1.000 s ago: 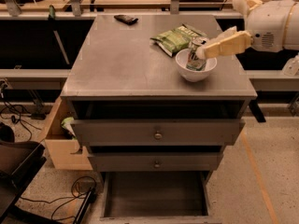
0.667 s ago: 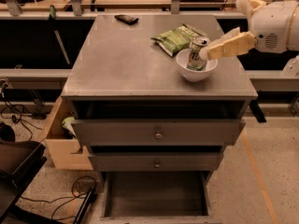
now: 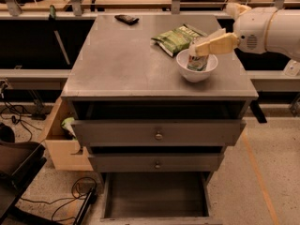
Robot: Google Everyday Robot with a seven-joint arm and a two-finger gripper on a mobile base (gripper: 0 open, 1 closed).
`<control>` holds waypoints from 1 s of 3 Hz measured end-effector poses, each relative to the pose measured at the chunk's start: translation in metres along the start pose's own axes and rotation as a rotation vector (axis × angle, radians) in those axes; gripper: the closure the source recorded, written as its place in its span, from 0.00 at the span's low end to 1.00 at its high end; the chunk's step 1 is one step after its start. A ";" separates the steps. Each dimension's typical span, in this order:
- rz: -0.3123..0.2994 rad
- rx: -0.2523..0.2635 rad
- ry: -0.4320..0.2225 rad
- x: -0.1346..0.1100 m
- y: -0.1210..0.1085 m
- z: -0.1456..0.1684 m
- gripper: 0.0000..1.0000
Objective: Pick 7up can from white bowl and place on counter
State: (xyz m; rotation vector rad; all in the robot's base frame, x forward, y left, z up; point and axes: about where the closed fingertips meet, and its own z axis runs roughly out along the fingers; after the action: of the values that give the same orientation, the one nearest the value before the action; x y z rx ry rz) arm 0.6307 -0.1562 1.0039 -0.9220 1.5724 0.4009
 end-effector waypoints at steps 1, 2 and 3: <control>0.041 0.013 -0.006 0.015 -0.012 0.018 0.00; 0.090 0.009 -0.029 0.033 -0.020 0.031 0.00; 0.139 -0.004 -0.057 0.050 -0.024 0.040 0.00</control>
Offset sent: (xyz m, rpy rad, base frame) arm 0.0553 -0.0110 -0.0571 0.1487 0.0721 -0.0330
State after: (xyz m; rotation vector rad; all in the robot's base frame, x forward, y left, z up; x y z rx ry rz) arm 0.6759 -0.1593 0.9533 -0.7999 1.5887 0.5246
